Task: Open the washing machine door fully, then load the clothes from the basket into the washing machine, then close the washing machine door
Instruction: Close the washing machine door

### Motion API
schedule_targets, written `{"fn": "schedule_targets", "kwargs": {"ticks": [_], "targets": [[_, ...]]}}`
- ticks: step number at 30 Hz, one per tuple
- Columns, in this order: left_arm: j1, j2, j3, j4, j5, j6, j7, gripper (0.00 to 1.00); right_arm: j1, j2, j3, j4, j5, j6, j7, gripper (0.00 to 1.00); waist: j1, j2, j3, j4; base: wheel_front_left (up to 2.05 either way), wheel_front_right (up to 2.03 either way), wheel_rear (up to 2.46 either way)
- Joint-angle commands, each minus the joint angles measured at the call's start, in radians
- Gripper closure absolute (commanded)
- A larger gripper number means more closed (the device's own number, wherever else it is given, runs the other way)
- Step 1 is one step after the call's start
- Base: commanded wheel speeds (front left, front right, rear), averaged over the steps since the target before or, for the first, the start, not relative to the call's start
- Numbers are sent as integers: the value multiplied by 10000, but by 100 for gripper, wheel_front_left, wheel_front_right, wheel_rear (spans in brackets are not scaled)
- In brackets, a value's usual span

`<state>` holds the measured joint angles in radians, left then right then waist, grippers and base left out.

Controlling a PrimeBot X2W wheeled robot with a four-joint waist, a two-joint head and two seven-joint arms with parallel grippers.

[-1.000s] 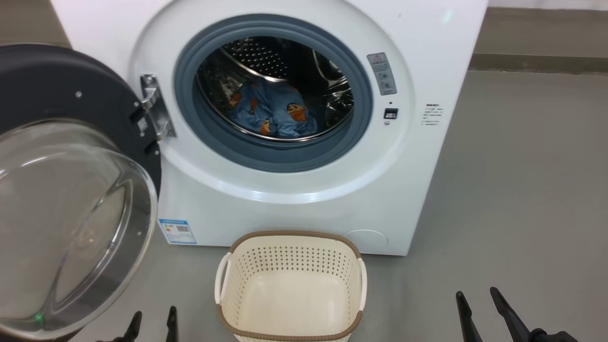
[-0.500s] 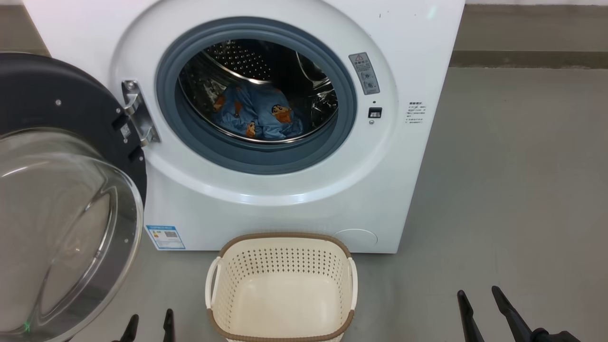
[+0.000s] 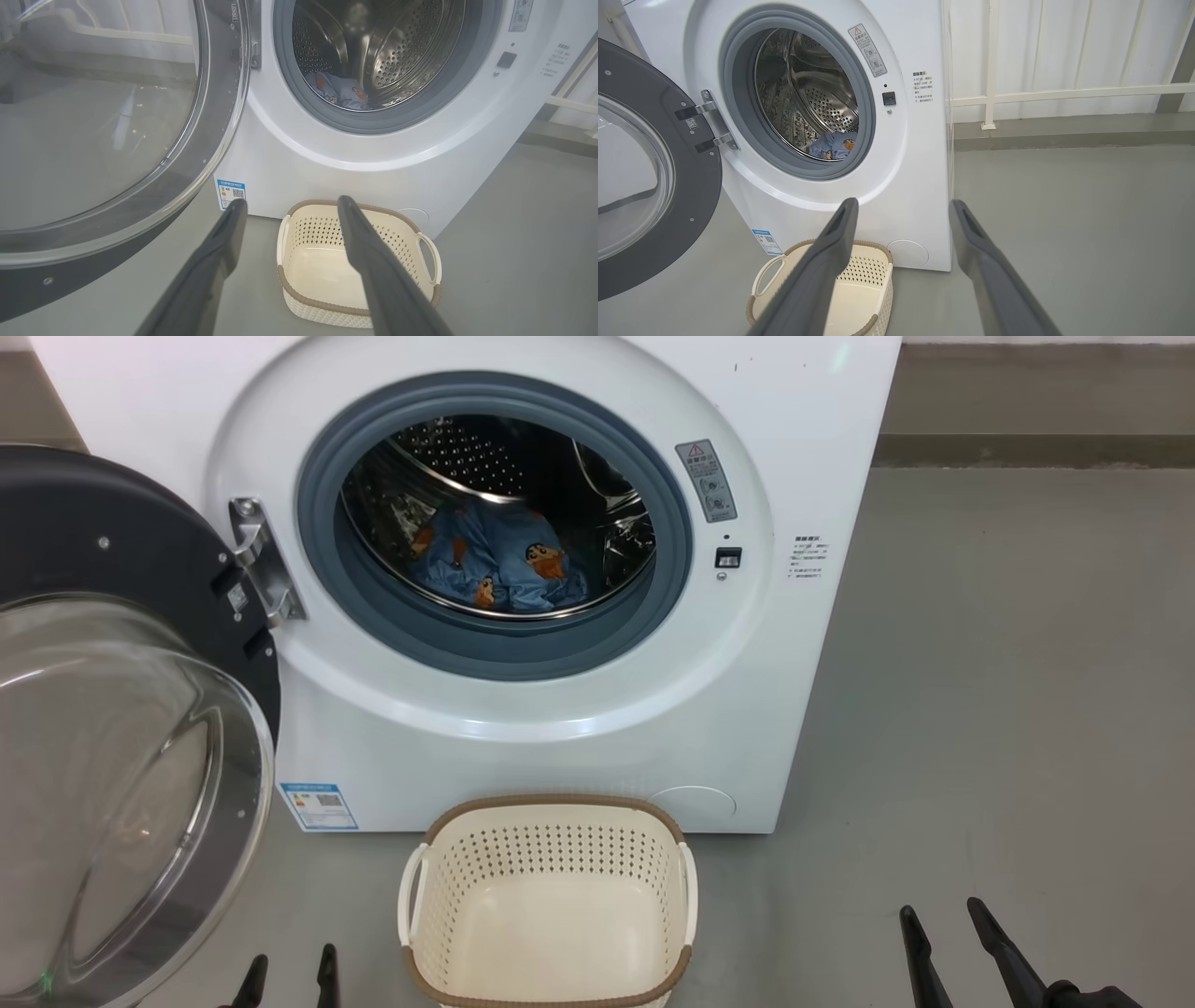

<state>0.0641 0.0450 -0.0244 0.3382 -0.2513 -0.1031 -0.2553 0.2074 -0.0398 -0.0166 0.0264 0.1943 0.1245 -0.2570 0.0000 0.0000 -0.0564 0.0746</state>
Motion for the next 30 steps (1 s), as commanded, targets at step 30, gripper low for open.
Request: {"fn": "schedule_targets", "kwargs": {"ticks": [30], "targets": [[-239,53,234,-235,172,215,-65,0,-251,-104,231,-280,95,62,-48,0,0,0,57,-80,-51,51,0]]}}
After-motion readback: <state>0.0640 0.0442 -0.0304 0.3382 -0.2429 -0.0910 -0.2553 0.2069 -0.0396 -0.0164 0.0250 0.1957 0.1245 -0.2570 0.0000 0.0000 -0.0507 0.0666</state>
